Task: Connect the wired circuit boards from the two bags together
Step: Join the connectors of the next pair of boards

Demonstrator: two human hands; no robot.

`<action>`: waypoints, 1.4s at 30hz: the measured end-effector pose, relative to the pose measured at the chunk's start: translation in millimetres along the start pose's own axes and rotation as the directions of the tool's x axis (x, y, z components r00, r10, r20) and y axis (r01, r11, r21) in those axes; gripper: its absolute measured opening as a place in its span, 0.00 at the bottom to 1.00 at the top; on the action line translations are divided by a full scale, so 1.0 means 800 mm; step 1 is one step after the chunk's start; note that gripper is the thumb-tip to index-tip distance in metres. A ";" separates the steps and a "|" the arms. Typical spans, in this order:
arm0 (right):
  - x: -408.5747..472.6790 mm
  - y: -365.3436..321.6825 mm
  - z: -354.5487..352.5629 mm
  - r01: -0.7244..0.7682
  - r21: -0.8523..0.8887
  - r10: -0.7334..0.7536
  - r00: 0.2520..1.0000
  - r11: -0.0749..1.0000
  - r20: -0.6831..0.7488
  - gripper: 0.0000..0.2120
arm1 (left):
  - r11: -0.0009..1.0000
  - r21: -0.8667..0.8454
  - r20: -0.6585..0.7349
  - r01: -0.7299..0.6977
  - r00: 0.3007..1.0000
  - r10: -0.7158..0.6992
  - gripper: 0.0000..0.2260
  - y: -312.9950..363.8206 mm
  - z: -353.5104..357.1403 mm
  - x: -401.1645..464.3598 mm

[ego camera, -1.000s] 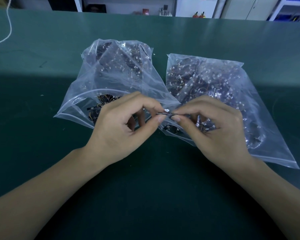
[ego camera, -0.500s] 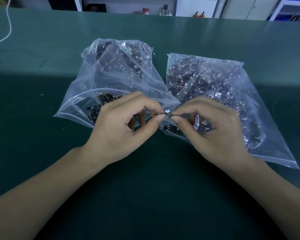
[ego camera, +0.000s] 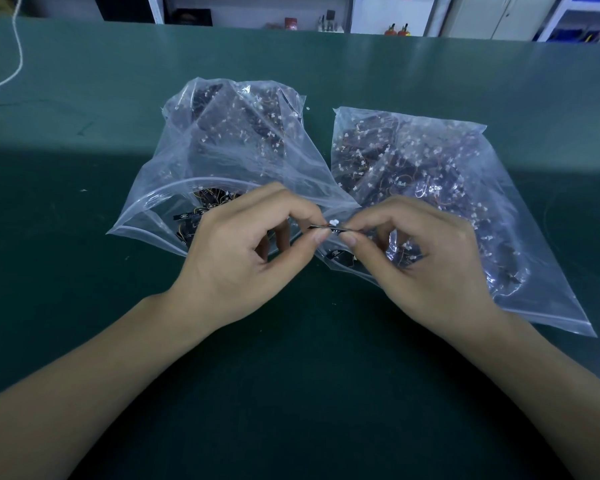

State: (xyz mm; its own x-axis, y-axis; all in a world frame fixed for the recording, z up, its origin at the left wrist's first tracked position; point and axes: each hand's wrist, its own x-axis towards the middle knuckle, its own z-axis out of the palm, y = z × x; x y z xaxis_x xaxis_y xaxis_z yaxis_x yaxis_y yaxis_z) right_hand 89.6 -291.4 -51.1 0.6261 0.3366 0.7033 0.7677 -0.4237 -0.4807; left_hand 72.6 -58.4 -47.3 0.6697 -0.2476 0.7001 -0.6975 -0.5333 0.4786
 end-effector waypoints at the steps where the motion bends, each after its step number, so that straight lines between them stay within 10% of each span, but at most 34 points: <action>1: 0.000 -0.001 0.001 -0.002 -0.002 0.002 1.000 1.000 -0.005 0.02 | 1.000 0.001 -0.002 0.005 1.000 -0.005 0.02 0.000 0.000 0.000; 17: -0.002 0.004 0.001 -0.037 -0.144 0.060 0.986 0.989 0.154 0.22 | 0.998 0.053 -0.114 0.038 0.993 -0.032 0.04 -0.004 -0.005 0.002; 42: -0.003 0.004 0.001 -0.052 -0.069 0.049 0.998 0.996 -0.039 0.16 | 0.878 0.348 0.092 -0.330 0.944 0.318 0.06 -0.005 0.001 0.001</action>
State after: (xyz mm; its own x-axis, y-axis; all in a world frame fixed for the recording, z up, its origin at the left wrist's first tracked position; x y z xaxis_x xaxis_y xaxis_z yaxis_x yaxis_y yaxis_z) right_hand 90.5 -292.7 -55.1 0.6573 0.2820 0.6989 0.7231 -0.4974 -0.4794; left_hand 76.1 -57.4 -49.3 0.4335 -0.4775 0.7642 -0.7442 -0.6680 0.0047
